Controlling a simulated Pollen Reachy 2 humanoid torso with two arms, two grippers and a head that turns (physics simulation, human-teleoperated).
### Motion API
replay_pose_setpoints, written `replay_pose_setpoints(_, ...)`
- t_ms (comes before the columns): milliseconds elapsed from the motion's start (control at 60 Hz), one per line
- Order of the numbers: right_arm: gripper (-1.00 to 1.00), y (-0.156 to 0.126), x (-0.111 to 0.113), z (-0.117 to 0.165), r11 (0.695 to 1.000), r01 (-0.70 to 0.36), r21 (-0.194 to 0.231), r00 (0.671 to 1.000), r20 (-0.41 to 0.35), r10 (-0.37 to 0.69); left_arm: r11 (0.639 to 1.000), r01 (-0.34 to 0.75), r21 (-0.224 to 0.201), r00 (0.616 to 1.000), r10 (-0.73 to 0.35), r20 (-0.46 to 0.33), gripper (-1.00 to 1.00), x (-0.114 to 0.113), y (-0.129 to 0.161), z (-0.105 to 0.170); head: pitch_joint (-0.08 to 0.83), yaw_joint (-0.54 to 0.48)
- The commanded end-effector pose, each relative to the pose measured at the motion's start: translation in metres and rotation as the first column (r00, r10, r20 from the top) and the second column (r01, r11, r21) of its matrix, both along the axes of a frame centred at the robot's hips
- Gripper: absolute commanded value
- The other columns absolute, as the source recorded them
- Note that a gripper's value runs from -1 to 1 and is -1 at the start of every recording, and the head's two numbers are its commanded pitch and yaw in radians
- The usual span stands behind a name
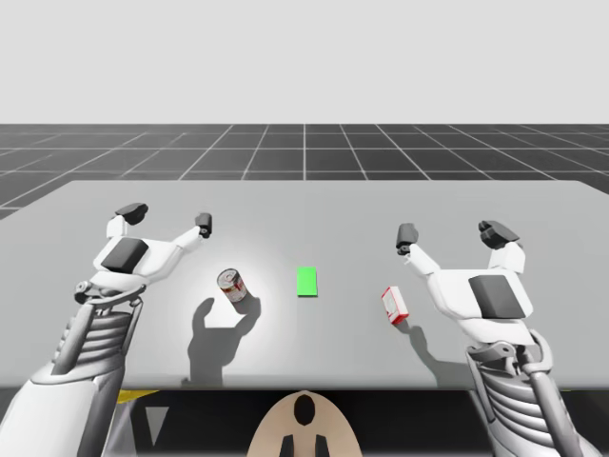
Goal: Look at the card. If it is red, pick the object on the left. If it is green, pick the object on the right.
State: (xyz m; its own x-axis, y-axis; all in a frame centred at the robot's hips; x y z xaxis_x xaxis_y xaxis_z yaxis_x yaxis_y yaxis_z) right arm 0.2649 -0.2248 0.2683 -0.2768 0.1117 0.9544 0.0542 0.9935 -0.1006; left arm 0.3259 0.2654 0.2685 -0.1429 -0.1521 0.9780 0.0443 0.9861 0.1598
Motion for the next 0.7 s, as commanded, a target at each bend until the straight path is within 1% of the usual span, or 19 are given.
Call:
replay_pose_setpoints(17, -1.0, 0.0016, -0.0007, -0.0002, 1.0, -0.001, 0.008, 1.0, 0.001, 0.001, 1.0, -0.001, 0.0, 1.0, 0.001, 0.0, -1.0, 0.0003, 0.0004, 0.0007, 0.71, -0.01)
replay_pose_setpoints(200, -1.0, 0.0017, -0.001, 0.0, 1.0, -0.002, 0.007, 1.0, 0.0, 0.002, 1.0, -0.001, 0.0, 1.0, 0.001, 0.002, -1.0, -0.0003, -0.0001, 0.0015, 0.699, -0.01)
replay_pose_setpoints(300, -1.0, 0.0019, -0.0012, 0.0005, 1.0, -0.004, 0.006, 1.0, 0.003, 0.004, 1.0, 0.001, 0.0, 1.0, -0.001, 0.004, -1.0, -0.0007, -0.0005, 0.0018, 0.702, -0.03)
replay_pose_setpoints(417, -1.0, 0.0019, -0.0009, 0.0003, 1.0, -0.005, 0.005, 1.0, 0.002, 0.005, 1.0, 0.004, 0.0, 1.0, -0.004, 0.004, -1.0, -0.001, -0.001, 0.0023, 0.711, -0.11)
replay_pose_setpoints(433, -1.0, 0.002, -0.0008, 0.0001, 1.0, -0.006, 0.005, 1.0, 0.002, 0.006, 1.0, 0.004, 0.0, 1.0, -0.004, 0.004, -1.0, -0.0011, -0.001, 0.0024, 0.716, -0.13)
replay_pose_setpoints(500, -1.0, 0.0022, -0.0008, 0.0, 1.0, -0.007, 0.005, 1.0, 0.002, 0.007, 1.0, 0.006, 0.0, 1.0, -0.006, 0.004, -1.0, -0.0013, -0.0013, 0.0026, 0.726, -0.17)
replay_pose_setpoints(567, -1.0, 0.0024, -0.0007, 0.0001, 1.0, -0.008, 0.005, 1.0, 0.003, 0.008, 1.0, 0.008, -0.001, 1.0, -0.008, 0.005, -1.0, -0.0016, -0.002, 0.0028, 0.743, -0.23)
replay_pose_setpoints(700, -1.0, 0.0029, -0.0003, -0.0002, 1.0, -0.009, 0.005, 1.0, 0.003, 0.009, 1.0, 0.012, -0.002, 1.0, -0.012, 0.004, -1.0, -0.0017, -0.0033, 0.0026, 0.763, -0.31)
